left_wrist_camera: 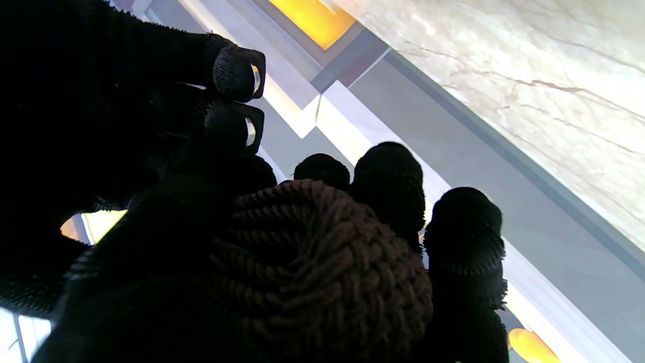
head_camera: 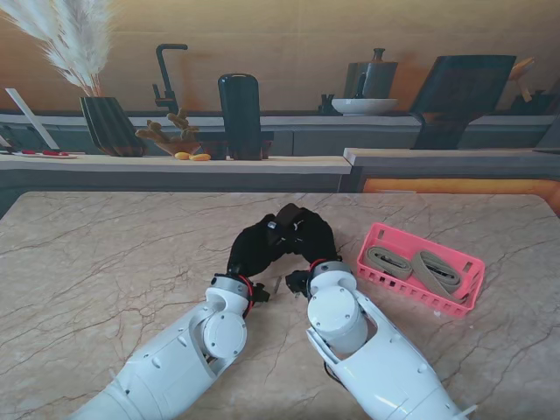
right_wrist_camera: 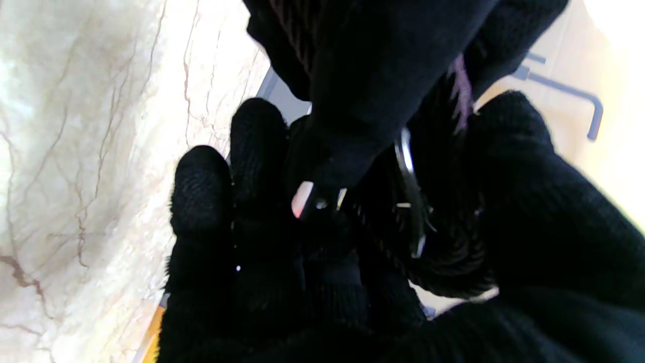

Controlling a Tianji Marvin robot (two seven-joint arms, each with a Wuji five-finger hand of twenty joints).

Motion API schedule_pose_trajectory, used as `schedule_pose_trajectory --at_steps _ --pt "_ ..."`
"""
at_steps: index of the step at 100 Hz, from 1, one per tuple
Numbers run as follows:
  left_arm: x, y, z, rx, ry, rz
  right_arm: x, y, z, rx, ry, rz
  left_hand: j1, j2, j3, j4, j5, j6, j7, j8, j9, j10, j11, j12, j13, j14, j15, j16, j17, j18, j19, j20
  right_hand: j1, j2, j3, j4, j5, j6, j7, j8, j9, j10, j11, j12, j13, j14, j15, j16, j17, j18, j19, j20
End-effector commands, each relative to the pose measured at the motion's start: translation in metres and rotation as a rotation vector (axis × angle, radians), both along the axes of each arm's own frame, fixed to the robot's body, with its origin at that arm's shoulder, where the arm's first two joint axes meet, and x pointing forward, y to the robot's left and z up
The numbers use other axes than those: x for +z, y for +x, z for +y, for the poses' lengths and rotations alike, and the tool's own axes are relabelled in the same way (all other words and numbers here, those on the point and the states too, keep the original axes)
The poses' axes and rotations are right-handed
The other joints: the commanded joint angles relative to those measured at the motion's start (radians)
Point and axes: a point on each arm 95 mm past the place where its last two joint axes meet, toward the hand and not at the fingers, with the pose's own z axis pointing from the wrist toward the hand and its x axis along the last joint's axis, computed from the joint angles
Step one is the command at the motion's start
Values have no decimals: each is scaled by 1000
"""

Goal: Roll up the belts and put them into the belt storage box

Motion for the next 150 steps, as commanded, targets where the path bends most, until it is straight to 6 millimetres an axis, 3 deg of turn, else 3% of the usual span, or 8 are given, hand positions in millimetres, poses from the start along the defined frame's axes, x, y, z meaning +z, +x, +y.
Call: schedule_pose_trajectory --at_steps 1,10,34,44,51,65,100,150 --pt "1 -3 -5 -24 -7 -19 6 -2 -2 -27 35 -19 -50 -23 68 25 -54 -58 -103 -5 -56 -53 -6 5 -28 -22 11 21 -47 -5 -19 16 145 106 228 18 111 -326 166 38 56 -34 -21 -14 44 -47 -16 -10 25 -65 -3 -4" --pt "0 -4 -5 -39 -2 -27 9 -4 -8 -47 67 -23 -127 7 120 56 -93 -48 -218 -13 -143 -40 -83 -3 -80 -5 -39 19 -98 -16 -62 24 137 98 233 16 118 -335 169 33 67 -45 -36 -20 53 -59 -29 -13 34 -78 -7 -3" --pt "-1 -6 -6 -85 -2 -14 16 -7 -17 -85 141 -58 -175 -15 124 52 -191 -66 -456 -116 -327 0 -343 -103 -219 2 -138 31 -223 -40 -175 36 132 79 252 15 132 -345 172 31 82 -46 -45 -25 61 -53 -34 -10 36 -78 -8 2" --pt "-2 -8 -6 -113 8 -2 20 -8 -23 -93 138 -89 -215 -27 117 50 -228 -93 -554 -159 -441 19 -502 -194 -379 36 -319 21 -354 -36 -317 15 129 85 253 12 126 -360 174 39 80 -48 -44 -20 57 -59 -29 -5 30 -81 -7 7" --pt "-3 -10 -5 -137 19 15 25 -8 -28 -96 127 -121 -243 -29 100 50 -251 -120 -619 -183 -542 33 -619 -264 -534 54 -518 -37 -453 -30 -431 -18 128 91 248 11 121 -371 176 48 78 -50 -42 -17 54 -61 -25 -1 27 -84 -6 11" --pt "-3 -13 -2 -166 20 33 38 -8 -42 -101 89 -197 -283 -30 83 51 -278 -157 -696 -208 -658 46 -742 -333 -700 67 -726 -131 -544 -38 -559 -71 133 92 246 12 120 -375 178 59 77 -47 -38 -11 53 -62 -17 6 23 -87 -6 16" --pt "3 -19 7 -184 -22 31 77 -7 -93 -99 -138 -382 -322 -34 86 49 -272 -179 -719 -213 -685 42 -780 -352 -735 67 -787 -155 -572 -38 -611 -82 149 86 248 16 129 -356 172 65 77 -31 -28 3 52 -52 -4 17 16 -74 -14 25" --pt "21 -20 48 -84 -70 47 96 10 -171 293 -940 -281 -269 25 9 54 -241 -179 -730 -201 -659 43 -786 -348 -747 41 -810 -153 -569 -76 -650 -81 176 41 278 19 195 -296 130 77 105 24 -46 33 62 6 10 39 10 -19 -1 47"
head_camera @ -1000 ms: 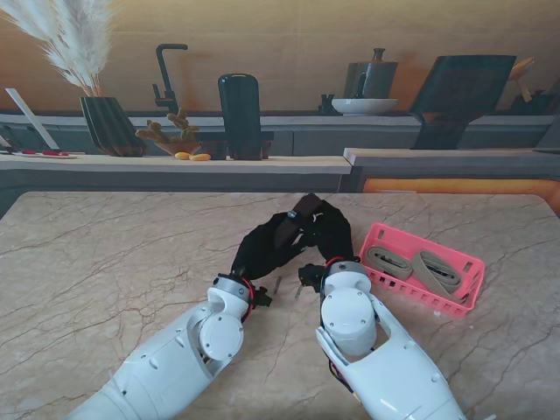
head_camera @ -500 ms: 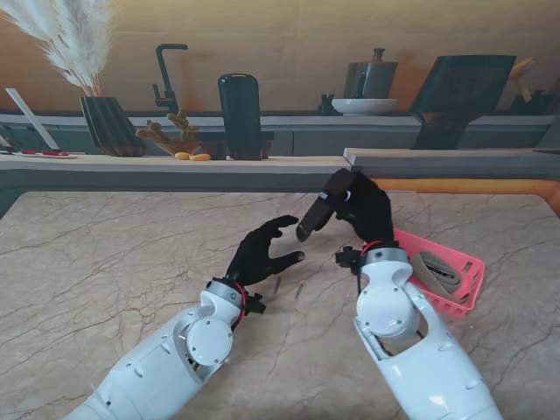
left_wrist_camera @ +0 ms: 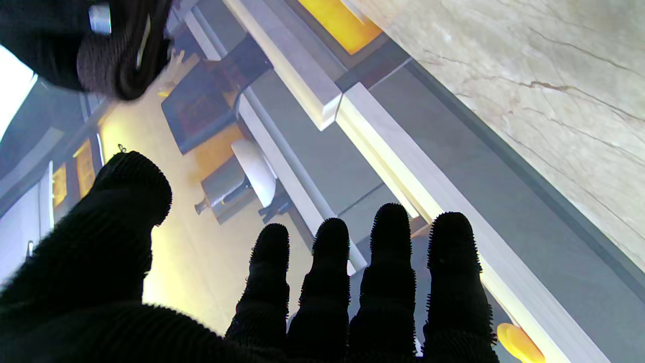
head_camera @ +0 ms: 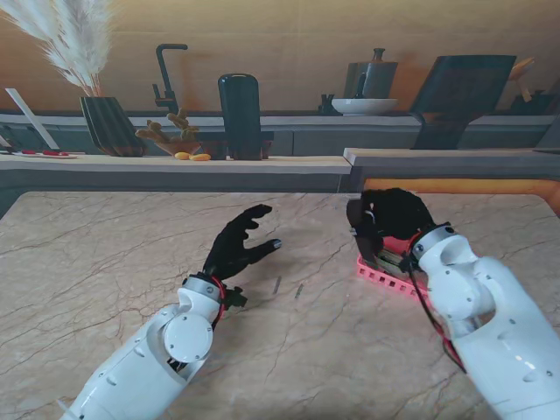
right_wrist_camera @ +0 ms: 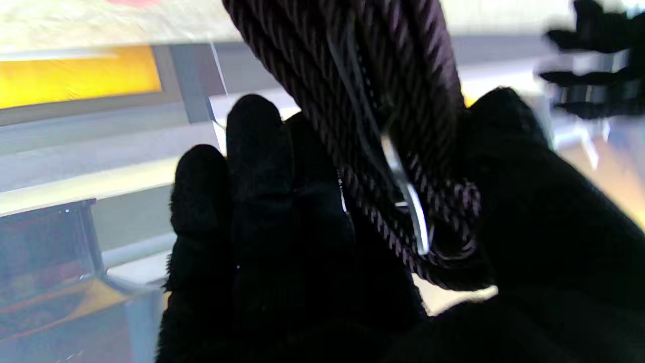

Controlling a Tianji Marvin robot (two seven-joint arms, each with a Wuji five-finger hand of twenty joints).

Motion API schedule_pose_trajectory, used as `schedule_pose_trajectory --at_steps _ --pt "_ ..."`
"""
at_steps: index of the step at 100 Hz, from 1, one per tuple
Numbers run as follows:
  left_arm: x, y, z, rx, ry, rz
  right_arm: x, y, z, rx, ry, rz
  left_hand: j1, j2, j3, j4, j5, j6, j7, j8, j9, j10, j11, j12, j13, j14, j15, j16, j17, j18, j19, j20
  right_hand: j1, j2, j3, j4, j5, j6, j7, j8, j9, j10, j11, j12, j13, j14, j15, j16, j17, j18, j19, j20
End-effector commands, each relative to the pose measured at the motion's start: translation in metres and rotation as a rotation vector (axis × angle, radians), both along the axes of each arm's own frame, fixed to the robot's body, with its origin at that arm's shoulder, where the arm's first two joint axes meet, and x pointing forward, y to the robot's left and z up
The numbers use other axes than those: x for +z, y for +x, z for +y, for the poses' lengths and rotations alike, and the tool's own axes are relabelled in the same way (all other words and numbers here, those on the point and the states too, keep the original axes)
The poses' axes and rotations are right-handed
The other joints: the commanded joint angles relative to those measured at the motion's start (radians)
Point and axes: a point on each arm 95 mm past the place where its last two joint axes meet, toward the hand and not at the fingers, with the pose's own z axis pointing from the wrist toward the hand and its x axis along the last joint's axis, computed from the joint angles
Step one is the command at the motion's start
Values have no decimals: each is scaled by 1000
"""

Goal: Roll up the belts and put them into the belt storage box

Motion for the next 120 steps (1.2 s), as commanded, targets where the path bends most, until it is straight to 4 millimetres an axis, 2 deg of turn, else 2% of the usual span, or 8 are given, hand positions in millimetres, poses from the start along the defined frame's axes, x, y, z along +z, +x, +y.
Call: schedule_pose_trajectory --at_steps 1,21,47,87,120 --pt "0 -2 5 13 14 -6 13 2 -12 16 -69 -2 15 30 -25 32 13 -33 -39 -1 -5 -2 -21 -2 -20 -26 -16 -7 -12 -32 -17 -8 167 75 222 21 127 -249 111 43 63 8 6 33 26 -2 15 16 -5 -9 7 22" --pt "0 -1 12 15 32 -14 22 2 -29 120 -389 93 19 31 -38 33 23 -37 -43 -1 -4 -5 -29 -4 -24 -30 -27 -11 -13 -36 -26 -8 171 85 202 24 129 -262 92 67 64 -1 -17 54 23 -10 2 25 -9 -16 -2 28" --pt "1 0 18 24 54 -27 17 1 -48 131 -630 182 27 33 -43 35 32 -39 -48 1 3 -3 -33 -4 -20 -29 -31 -11 -12 -31 -31 -7 172 92 192 23 127 -268 87 73 64 -6 -24 59 22 -14 -7 28 -12 -24 -12 29" --pt "2 0 28 56 65 -47 -19 7 -72 72 -754 252 35 32 -45 35 41 -42 -49 5 13 -7 -34 -2 -12 -33 -34 -9 -7 -39 -37 -4 175 93 185 27 128 -271 84 81 65 -6 -31 68 24 -14 -12 35 -8 -24 -21 35" --pt "2 1 28 52 72 -42 -63 21 -75 39 -750 287 35 38 -44 35 43 -45 -51 7 18 -9 -36 -1 -7 -37 -37 -9 -1 -44 -43 -3 166 86 202 26 128 -276 86 83 70 -8 -30 70 32 -15 -10 38 5 -24 -22 42"
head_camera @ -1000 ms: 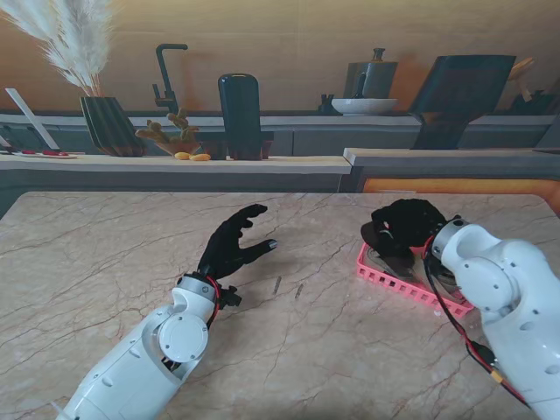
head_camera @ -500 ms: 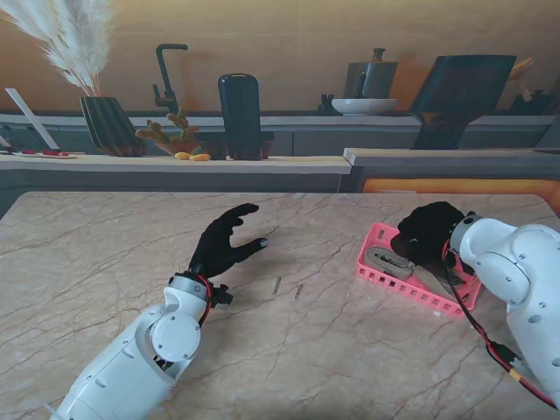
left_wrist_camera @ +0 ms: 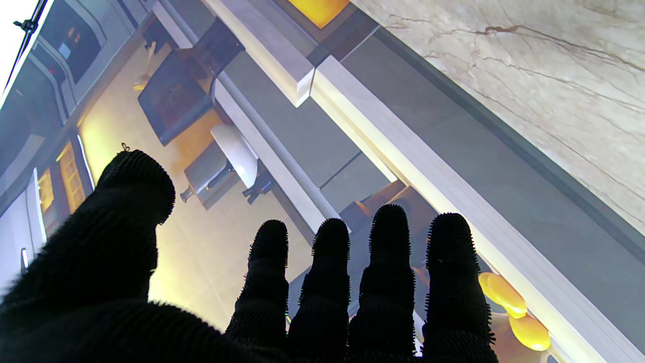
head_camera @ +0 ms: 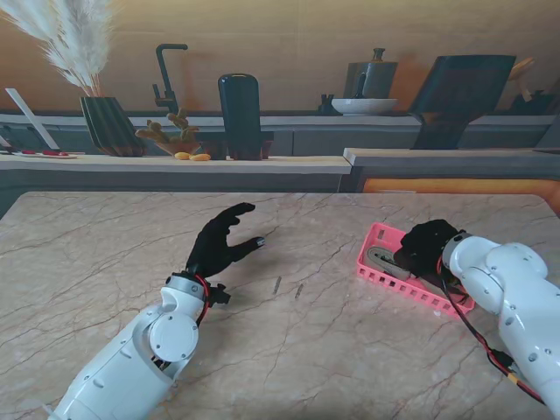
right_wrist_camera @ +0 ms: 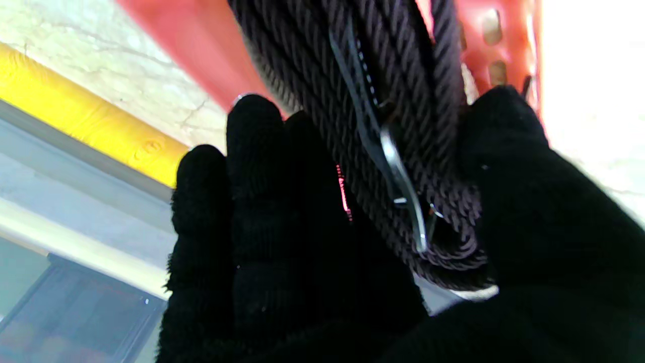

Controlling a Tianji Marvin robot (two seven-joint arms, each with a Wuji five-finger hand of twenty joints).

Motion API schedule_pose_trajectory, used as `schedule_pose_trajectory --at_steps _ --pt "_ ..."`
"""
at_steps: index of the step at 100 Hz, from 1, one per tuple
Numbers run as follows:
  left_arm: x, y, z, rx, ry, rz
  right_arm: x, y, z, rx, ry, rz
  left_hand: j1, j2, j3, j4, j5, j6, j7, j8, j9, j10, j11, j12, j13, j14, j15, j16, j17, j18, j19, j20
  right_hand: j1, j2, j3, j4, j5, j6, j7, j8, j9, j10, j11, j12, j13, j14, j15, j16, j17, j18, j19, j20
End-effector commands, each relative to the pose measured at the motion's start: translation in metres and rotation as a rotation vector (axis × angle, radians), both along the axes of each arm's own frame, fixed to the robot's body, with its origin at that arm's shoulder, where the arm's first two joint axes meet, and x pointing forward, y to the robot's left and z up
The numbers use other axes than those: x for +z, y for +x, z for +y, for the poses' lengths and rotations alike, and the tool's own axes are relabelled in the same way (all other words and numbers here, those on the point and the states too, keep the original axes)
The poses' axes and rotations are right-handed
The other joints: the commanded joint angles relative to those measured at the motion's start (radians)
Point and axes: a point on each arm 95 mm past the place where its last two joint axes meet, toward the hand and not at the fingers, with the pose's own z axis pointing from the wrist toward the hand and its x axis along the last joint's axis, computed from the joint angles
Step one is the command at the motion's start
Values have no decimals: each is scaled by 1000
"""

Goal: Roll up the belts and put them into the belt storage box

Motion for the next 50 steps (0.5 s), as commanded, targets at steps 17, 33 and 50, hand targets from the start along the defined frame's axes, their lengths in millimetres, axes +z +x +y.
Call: schedule_pose_trajectory --at_steps 17,33,50 --pt "-1 -1 -1 3 3 0 -24 7 1 -40 26 11 8 33 -15 34 15 -32 -40 8 17 -8 -21 0 -5 -28 -15 -7 1 -33 -18 -1 160 95 208 24 107 -260 115 50 59 -8 11 21 26 -15 -2 13 12 -20 1 20" --pt "0 -1 0 8 5 -1 -35 10 3 -92 60 -16 11 39 -19 34 18 -31 -39 9 23 -11 -19 2 -1 -29 -13 -5 1 -28 -20 1 137 90 215 19 94 -228 115 43 54 4 20 20 25 0 0 13 8 -1 5 22" --pt "0 -1 1 11 1 -2 -41 10 3 -137 41 -40 21 46 -25 35 22 -32 -38 10 29 -10 -16 4 6 -27 -10 -2 3 -25 -19 5 -63 40 232 -7 30 -149 69 62 -27 33 51 35 -26 20 -3 9 -30 18 -8 13"
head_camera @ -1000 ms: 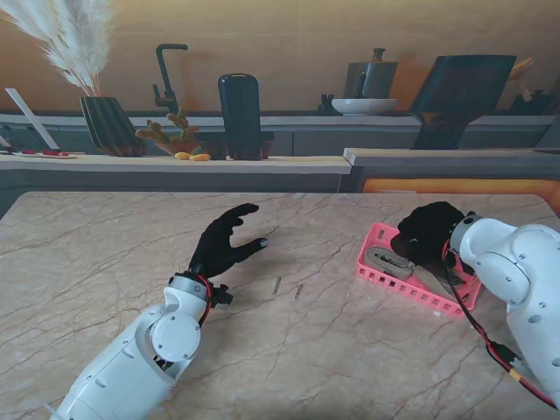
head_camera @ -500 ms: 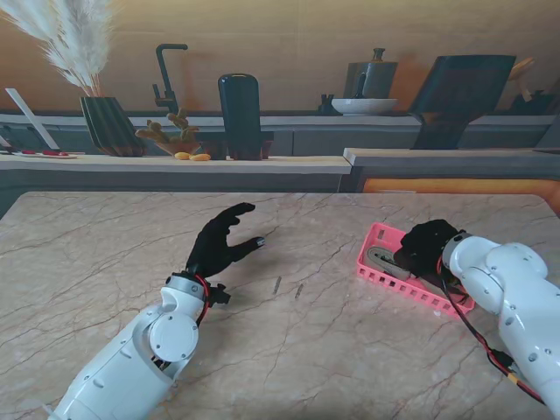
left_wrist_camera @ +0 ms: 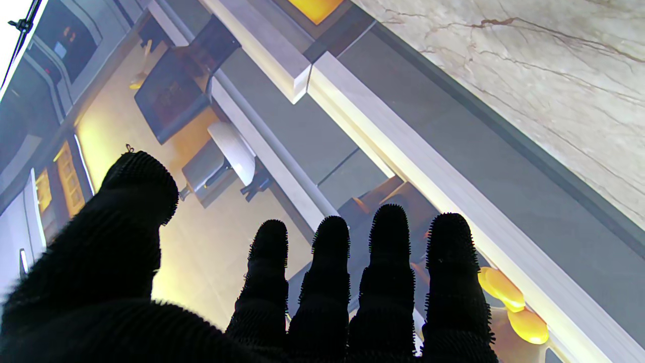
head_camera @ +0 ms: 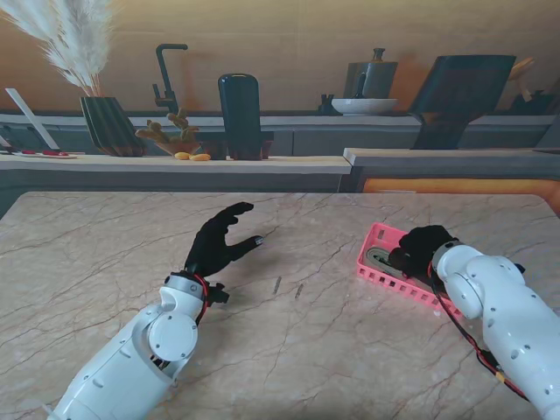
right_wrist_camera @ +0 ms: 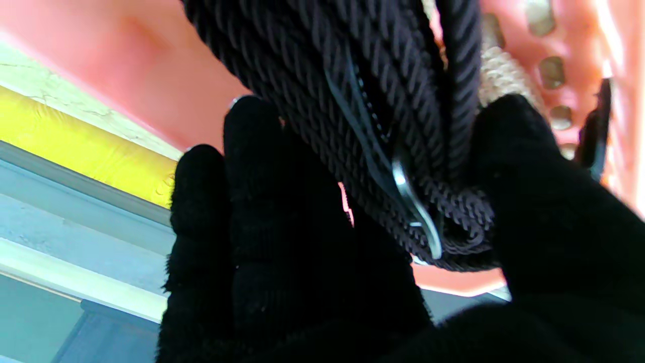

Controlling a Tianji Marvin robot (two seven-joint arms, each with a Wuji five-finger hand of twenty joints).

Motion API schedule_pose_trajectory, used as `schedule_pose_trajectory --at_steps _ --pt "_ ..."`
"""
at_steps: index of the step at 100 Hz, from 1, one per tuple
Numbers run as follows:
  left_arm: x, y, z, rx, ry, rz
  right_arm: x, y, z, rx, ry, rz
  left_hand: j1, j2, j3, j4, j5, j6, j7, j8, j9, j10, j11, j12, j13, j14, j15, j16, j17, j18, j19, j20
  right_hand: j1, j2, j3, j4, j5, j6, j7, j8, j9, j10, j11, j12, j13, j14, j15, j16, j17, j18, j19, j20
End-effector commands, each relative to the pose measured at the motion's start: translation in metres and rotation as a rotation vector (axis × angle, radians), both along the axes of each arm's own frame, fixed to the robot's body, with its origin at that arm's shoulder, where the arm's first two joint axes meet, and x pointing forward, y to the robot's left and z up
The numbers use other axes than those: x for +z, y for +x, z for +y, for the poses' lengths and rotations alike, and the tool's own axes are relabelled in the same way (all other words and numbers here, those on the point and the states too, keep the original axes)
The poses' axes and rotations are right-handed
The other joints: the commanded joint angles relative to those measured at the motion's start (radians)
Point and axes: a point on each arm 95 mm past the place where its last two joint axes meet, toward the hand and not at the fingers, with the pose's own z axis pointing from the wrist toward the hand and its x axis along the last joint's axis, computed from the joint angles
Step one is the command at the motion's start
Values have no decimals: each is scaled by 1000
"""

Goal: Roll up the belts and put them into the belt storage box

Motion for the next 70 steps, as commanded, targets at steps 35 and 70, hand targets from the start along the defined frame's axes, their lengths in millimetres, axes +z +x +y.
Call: schedule_pose_trajectory --at_steps 35,70 --pt "-2 -2 -1 7 -9 15 -2 -7 0 -6 -27 -25 32 49 -41 36 24 -29 -37 11 15 -9 -14 6 12 -27 -6 1 3 -23 -10 12 -219 198 -51 139 -61 -43 -265 279 -231 80 17 6 -200 52 -39 -19 -169 22 -45 25" --pt "-1 -1 0 18 -10 9 7 -8 3 9 -19 -82 45 58 -57 38 28 -28 -33 13 19 -11 -9 8 15 -28 -1 4 2 -22 -6 17 -245 219 -84 131 -103 -26 -280 302 -286 88 38 13 -232 48 -14 -12 -194 18 -43 54"
